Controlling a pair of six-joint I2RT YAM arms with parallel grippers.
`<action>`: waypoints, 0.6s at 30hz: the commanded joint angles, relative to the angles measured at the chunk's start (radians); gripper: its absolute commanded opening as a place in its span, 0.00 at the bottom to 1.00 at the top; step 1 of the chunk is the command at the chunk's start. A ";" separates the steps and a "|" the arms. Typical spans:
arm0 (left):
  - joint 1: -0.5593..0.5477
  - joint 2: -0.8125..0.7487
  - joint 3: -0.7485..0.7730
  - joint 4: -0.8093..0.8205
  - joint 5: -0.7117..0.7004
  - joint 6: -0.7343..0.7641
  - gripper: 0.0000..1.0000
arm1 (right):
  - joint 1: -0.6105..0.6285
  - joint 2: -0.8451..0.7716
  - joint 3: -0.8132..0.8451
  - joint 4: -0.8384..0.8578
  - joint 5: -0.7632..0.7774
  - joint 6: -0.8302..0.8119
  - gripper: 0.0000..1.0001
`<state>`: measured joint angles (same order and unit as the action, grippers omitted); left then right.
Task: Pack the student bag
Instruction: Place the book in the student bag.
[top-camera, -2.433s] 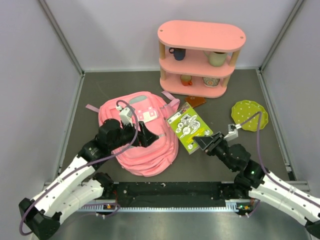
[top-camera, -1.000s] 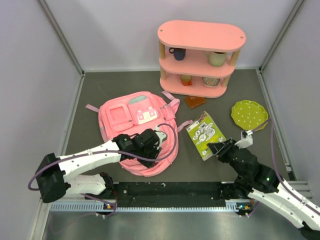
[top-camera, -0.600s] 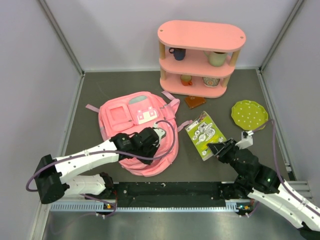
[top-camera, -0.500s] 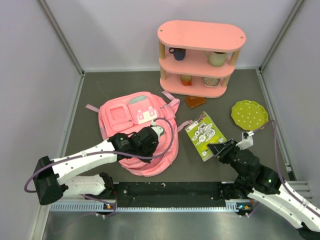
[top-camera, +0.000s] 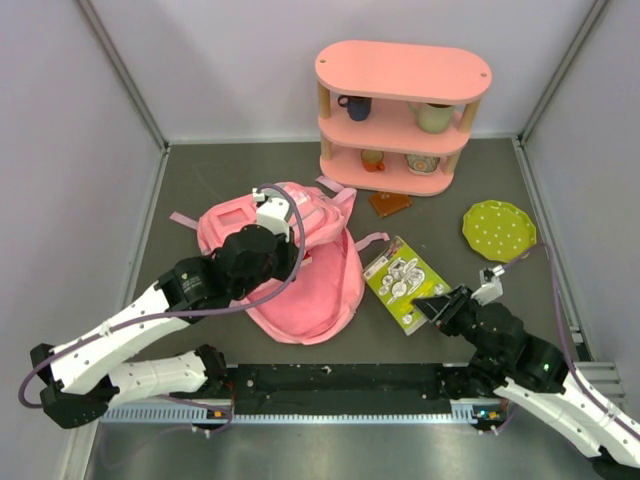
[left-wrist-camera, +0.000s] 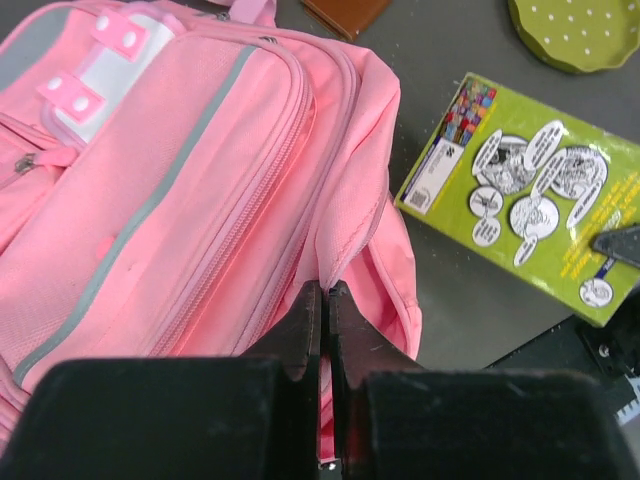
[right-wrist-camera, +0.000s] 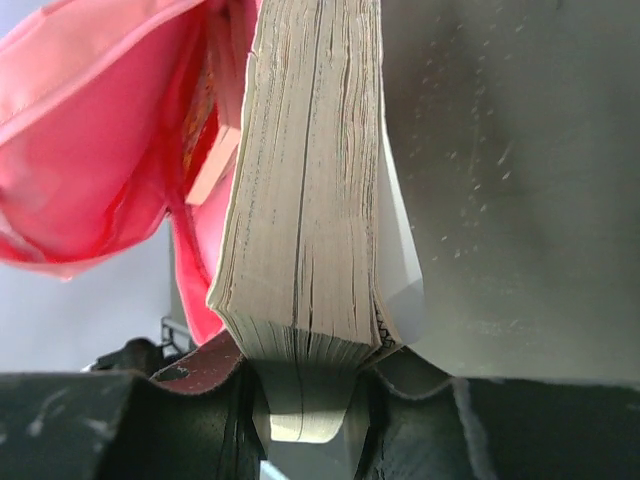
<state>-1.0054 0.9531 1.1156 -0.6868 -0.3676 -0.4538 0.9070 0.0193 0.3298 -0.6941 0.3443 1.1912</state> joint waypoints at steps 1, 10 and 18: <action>-0.001 -0.016 0.082 0.131 -0.073 0.013 0.00 | 0.003 -0.068 0.025 0.226 -0.122 0.050 0.00; -0.001 -0.025 0.073 0.164 -0.045 -0.008 0.00 | 0.004 0.146 -0.158 0.781 -0.393 0.176 0.00; -0.001 -0.031 0.072 0.178 -0.016 -0.013 0.00 | 0.004 0.528 -0.124 1.111 -0.442 0.176 0.00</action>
<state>-1.0039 0.9531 1.1351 -0.6731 -0.4019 -0.4465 0.9070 0.4252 0.1448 0.0189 -0.0372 1.3472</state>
